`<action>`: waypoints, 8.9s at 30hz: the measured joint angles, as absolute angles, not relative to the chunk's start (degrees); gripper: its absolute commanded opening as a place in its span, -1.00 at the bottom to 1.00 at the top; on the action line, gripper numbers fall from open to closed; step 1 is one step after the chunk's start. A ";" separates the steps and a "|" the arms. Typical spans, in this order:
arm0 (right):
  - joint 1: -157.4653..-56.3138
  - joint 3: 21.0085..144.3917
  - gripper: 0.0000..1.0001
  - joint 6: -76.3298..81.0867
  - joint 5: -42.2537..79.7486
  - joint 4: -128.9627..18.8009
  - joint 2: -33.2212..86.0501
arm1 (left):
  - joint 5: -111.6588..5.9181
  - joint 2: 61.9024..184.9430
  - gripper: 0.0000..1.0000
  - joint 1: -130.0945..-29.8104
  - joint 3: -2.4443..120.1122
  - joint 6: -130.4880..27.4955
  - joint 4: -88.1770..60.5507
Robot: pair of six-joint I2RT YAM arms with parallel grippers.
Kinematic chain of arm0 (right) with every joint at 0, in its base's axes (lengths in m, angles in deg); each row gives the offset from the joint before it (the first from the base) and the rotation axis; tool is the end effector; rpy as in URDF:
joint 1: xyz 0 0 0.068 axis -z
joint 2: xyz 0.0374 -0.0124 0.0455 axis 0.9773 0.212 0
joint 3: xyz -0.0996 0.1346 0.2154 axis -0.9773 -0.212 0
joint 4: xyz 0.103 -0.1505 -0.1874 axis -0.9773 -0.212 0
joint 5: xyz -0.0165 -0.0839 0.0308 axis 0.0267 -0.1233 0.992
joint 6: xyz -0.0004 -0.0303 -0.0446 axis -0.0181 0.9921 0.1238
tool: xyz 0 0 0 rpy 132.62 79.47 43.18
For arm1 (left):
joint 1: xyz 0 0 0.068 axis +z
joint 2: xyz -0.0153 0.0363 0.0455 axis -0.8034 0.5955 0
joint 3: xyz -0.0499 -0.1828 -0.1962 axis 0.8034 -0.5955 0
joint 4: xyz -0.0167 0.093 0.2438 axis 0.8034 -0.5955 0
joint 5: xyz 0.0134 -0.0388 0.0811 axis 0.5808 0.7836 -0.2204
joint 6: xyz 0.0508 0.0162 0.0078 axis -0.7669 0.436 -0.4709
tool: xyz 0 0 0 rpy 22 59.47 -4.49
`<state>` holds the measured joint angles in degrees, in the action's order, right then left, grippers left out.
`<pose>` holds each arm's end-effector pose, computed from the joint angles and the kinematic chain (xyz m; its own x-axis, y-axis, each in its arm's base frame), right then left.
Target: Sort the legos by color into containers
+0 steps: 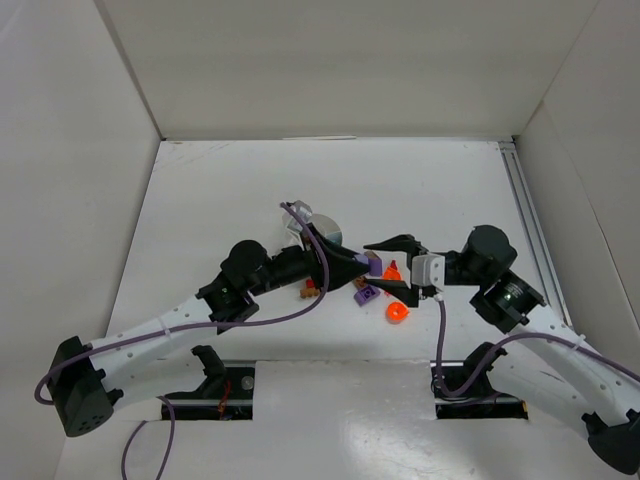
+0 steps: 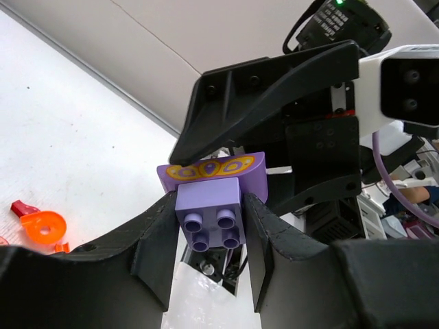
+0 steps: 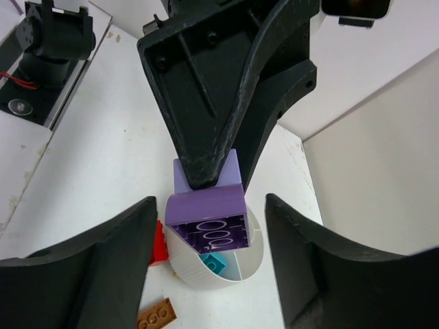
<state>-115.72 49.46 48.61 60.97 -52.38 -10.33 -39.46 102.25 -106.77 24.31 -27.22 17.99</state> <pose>0.1213 0.1291 0.3499 0.6363 -0.0227 -0.7711 -0.7705 0.0305 -0.6367 0.1209 -0.1842 0.3472 -0.4157 -0.3531 -0.8381 0.8789 0.0810 -0.4701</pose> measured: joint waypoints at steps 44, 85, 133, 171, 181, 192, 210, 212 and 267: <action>-112.92 51.38 -0.70 48.44 35.68 -66.04 -9.70 | -64.57 115.50 -0.83 -89.03 27.96 -26.61 -12.34; -126.27 65.52 -0.55 48.07 37.67 -55.11 25.67 | -77.84 90.74 1.00 -87.84 28.27 -16.88 -30.77; -127.59 72.19 0.99 54.29 33.13 -54.17 29.97 | -75.90 87.65 1.00 -87.84 26.48 -19.55 -36.15; -87.17 49.54 0.99 39.15 24.69 -80.31 -8.21 | -72.51 151.50 0.19 -119.12 48.38 -51.61 -15.23; -87.17 49.52 0.99 39.34 25.11 -80.77 -8.17 | -71.92 152.85 -0.58 -119.12 48.73 -52.33 -13.81; -87.17 49.50 0.99 39.43 26.37 -80.94 -8.34 | -73.49 143.50 -0.76 -119.08 44.84 -48.97 -12.23; -86.30 49.37 0.99 40.48 29.63 -80.64 -8.82 | -75.31 109.01 -0.66 -105.72 24.55 -33.84 -3.71; -86.30 49.37 0.99 40.50 29.81 -80.64 -8.82 | -72.73 110.23 -0.70 -106.05 24.66 -33.82 -3.36; -86.30 49.22 0.99 40.85 30.24 -80.64 -9.30 | -64.57 146.78 -0.16 -121.35 42.91 -35.70 -10.62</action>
<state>-86.30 49.22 40.85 30.24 -80.64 -9.30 -64.57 146.78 -121.35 42.91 -35.70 -10.62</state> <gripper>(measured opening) 0.994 0.436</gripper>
